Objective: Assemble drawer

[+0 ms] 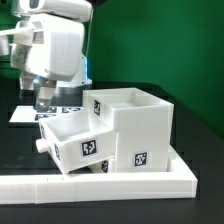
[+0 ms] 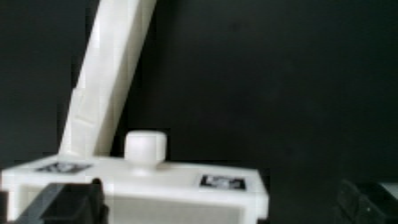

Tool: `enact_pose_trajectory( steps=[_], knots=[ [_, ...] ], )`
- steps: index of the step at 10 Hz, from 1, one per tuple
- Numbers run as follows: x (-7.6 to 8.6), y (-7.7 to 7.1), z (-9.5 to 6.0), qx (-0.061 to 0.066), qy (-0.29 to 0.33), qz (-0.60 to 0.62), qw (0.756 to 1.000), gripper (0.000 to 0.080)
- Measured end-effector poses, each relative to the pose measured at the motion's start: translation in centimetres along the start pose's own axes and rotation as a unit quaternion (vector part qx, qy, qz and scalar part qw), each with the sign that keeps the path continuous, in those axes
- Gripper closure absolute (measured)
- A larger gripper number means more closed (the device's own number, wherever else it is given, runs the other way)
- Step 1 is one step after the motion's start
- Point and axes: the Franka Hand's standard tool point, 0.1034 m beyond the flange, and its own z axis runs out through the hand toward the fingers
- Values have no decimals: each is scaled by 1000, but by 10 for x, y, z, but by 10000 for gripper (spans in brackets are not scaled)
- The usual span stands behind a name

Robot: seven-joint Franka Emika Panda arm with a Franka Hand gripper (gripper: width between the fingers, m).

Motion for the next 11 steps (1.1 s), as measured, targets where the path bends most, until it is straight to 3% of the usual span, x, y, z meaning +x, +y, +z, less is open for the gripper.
enact_pose_trajectory(
  steps=[4,5,7,9,11],
  knots=[
    [1,-1,3,2,1,-4,1000,150],
    [2,-3,12,10,4,-9,1000,150],
    [0,3,16,21,5,-27,999,150],
    [1,4,20,25,6,-28,999,150],
    [-16,-9,22,43,39,-37,998,150]
  ],
)
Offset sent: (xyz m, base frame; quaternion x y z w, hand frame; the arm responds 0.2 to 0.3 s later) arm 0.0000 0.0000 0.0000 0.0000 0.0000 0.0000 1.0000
